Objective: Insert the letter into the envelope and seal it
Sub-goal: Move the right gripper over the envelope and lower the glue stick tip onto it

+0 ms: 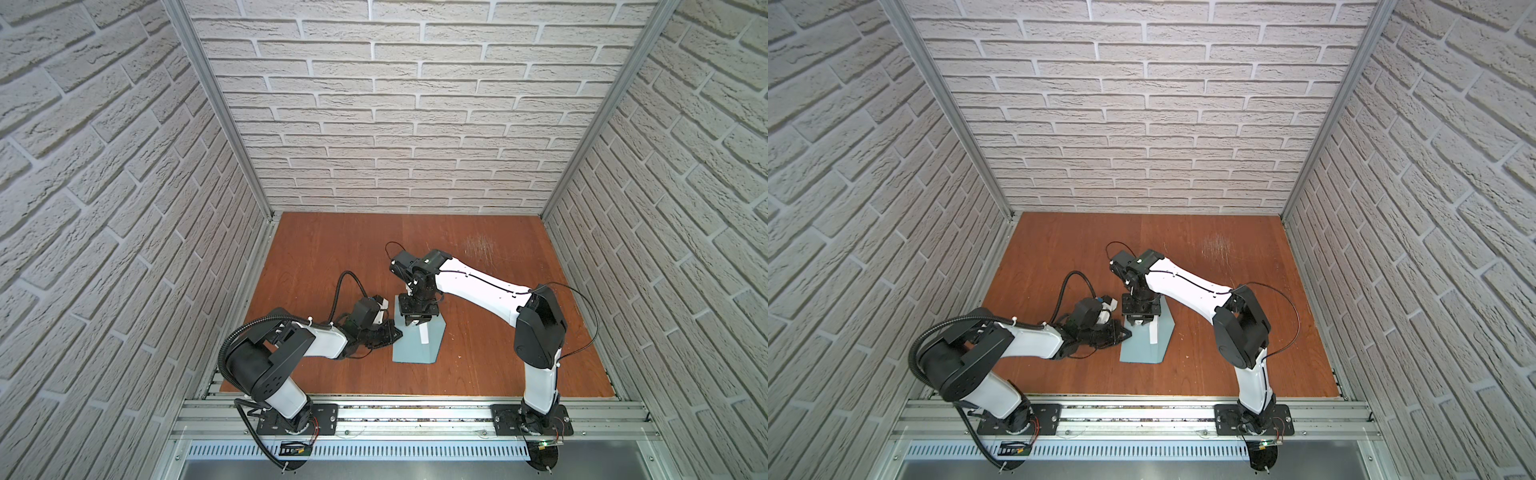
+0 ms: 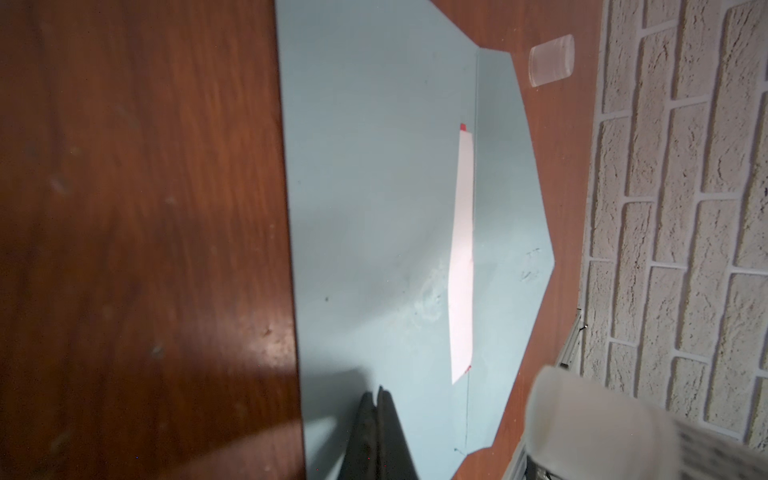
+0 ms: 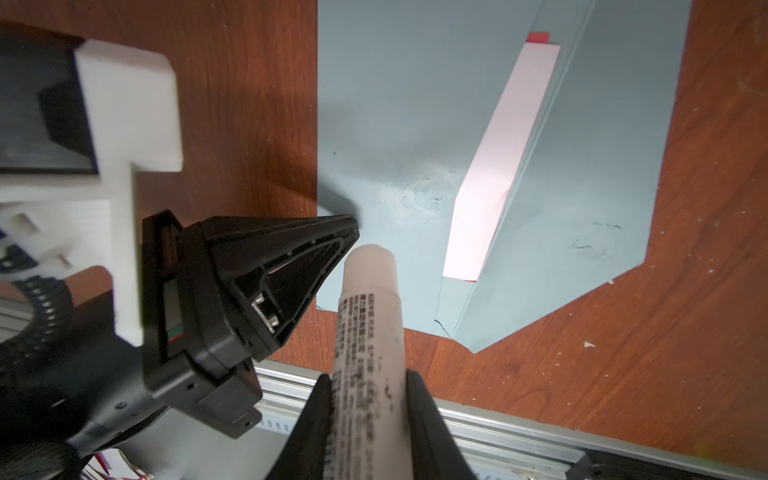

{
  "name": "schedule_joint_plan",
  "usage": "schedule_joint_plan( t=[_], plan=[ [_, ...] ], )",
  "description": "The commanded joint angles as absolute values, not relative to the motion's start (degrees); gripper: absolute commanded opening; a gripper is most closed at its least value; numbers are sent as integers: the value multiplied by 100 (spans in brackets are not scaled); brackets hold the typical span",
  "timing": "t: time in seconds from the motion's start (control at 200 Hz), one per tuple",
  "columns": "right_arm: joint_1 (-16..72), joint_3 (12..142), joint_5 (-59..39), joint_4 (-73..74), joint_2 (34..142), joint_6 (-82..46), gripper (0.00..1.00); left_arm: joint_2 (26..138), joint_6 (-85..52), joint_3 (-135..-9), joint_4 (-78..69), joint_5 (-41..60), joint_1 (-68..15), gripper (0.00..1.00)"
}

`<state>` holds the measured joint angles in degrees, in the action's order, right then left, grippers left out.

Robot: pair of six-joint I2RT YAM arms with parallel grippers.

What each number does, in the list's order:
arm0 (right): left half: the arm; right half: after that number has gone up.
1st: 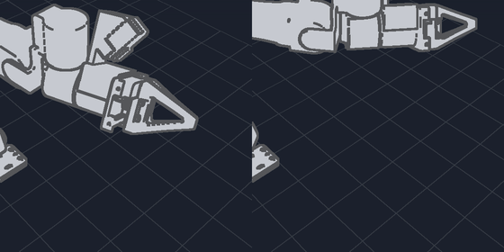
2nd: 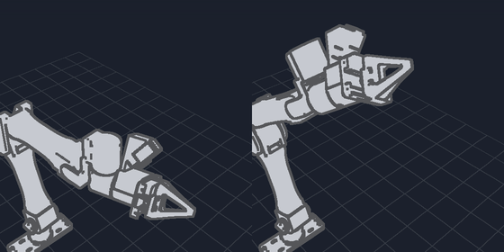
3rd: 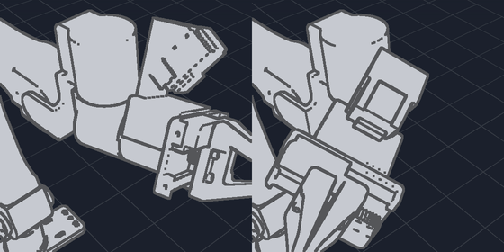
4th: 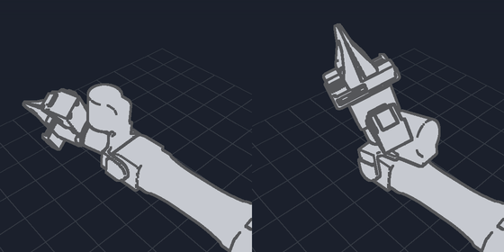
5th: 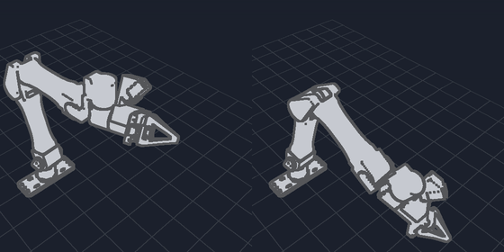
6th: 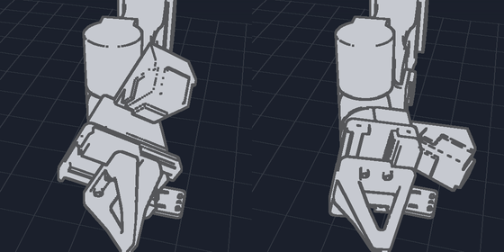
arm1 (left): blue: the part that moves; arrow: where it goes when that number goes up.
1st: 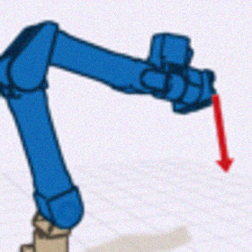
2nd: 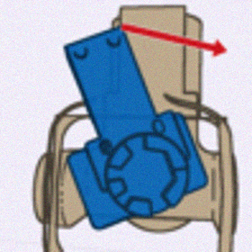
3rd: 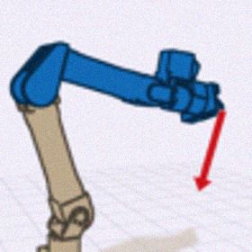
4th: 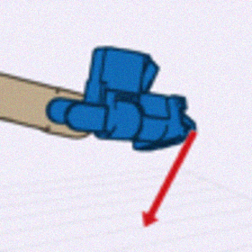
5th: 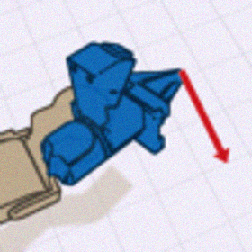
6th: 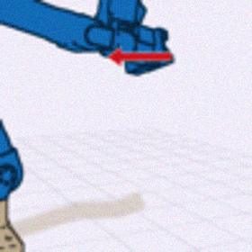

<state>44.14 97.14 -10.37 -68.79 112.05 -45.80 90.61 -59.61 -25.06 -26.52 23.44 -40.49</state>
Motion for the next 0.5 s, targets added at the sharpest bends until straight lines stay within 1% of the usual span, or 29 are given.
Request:
schedule_joint_plan(
  t=[0.0,0.49],
  plan=[
    [4320,9917,-1035,-7239,11275,-4500,5,9176,-5810,-2448,-2155,2296,-4030,0],
    [4202,10398,-1111,-7594,11838,-4298,5,9317,-5801,-2449,-2283,2394,-4025,0]
  ],
)
